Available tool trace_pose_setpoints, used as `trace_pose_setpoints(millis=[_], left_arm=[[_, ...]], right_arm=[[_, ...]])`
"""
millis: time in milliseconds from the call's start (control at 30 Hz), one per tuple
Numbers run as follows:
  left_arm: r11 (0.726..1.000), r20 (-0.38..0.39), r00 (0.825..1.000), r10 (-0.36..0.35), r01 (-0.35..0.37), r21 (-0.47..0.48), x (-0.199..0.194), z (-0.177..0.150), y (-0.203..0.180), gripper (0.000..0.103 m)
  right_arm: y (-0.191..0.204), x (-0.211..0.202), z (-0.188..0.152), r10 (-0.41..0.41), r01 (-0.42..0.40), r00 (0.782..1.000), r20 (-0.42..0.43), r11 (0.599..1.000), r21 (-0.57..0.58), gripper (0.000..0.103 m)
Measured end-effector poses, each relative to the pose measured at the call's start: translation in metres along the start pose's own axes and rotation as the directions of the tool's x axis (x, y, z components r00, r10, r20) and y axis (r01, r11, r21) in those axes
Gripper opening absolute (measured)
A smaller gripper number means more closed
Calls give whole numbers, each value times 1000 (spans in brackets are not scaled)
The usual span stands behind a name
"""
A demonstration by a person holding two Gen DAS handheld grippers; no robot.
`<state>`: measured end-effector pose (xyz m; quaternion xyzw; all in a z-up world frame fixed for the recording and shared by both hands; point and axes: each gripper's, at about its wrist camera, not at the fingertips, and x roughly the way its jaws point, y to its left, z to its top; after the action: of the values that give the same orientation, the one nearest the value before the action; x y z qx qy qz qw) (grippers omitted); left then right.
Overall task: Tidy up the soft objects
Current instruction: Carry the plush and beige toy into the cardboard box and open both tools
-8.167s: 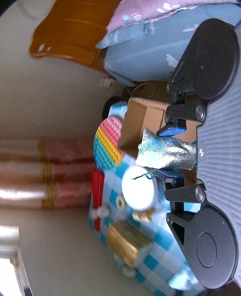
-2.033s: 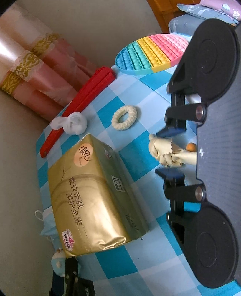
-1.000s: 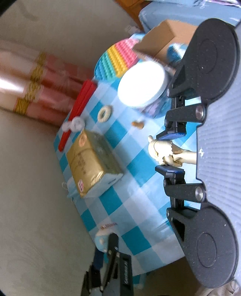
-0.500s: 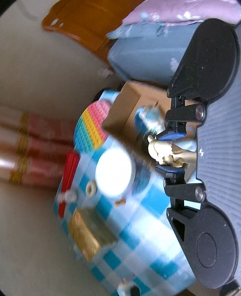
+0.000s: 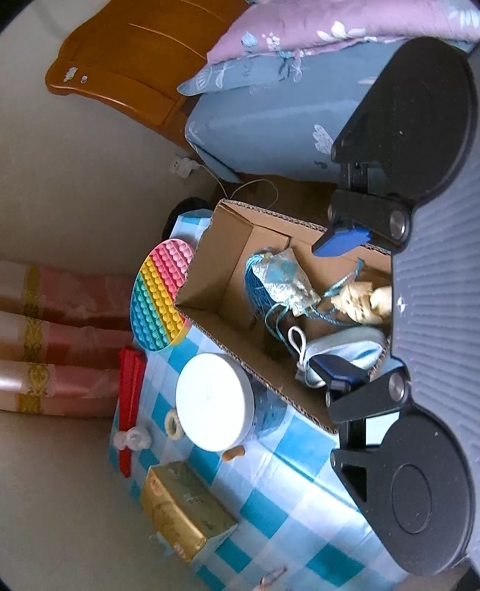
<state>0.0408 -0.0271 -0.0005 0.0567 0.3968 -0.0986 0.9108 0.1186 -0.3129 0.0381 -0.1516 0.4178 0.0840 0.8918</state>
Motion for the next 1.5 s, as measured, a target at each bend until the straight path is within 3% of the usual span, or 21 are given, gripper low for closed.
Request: trace_pose_setpoints(millis=[67,300,467,767,867,1167,1200,1267,1300,1333,1500], left_arm=[[1000,-4,1000,-12,12,22,2,5,-6,41],[992,-38,995,-93,96,80,13,29,-30,41],[977,-79,985,-156,165,132,22,48,-49,41],[935,-70,962,-263,272,230,31,100,-93,41],[911,-94,945,-313,327,252,45,120,-109,41],[884,-124,920,-372,392,255,94,171,-147,43],[886,-120,921,-371,390,250,99,175,-149,44],[890,-112,924,-367,383,245,109,181,-152,60],[894,-108,926,-361,377,244,114,184,-153,78],[894,-109,928,-356,372,251,118,186,-155,88],[910,-73,937,-341,348,223,122,189,-147,90]], right_arm=[[2,-8,-5,17,-17,1000,15,1000,10,86],[29,-29,-28,94,-93,994,57,996,-12,102],[47,-29,-43,131,-132,989,66,991,12,103],[62,-21,-58,122,-128,990,74,988,83,103],[62,-20,-59,111,-119,990,86,988,100,103],[60,-19,-62,112,-117,991,72,990,76,103],[60,-19,-62,111,-116,991,71,990,76,103],[60,-19,-60,111,-116,991,71,990,73,103],[61,-18,-60,114,-119,991,70,990,70,103],[62,-18,-59,116,-120,991,69,991,64,103],[69,-18,-56,128,-131,989,71,990,47,103]])
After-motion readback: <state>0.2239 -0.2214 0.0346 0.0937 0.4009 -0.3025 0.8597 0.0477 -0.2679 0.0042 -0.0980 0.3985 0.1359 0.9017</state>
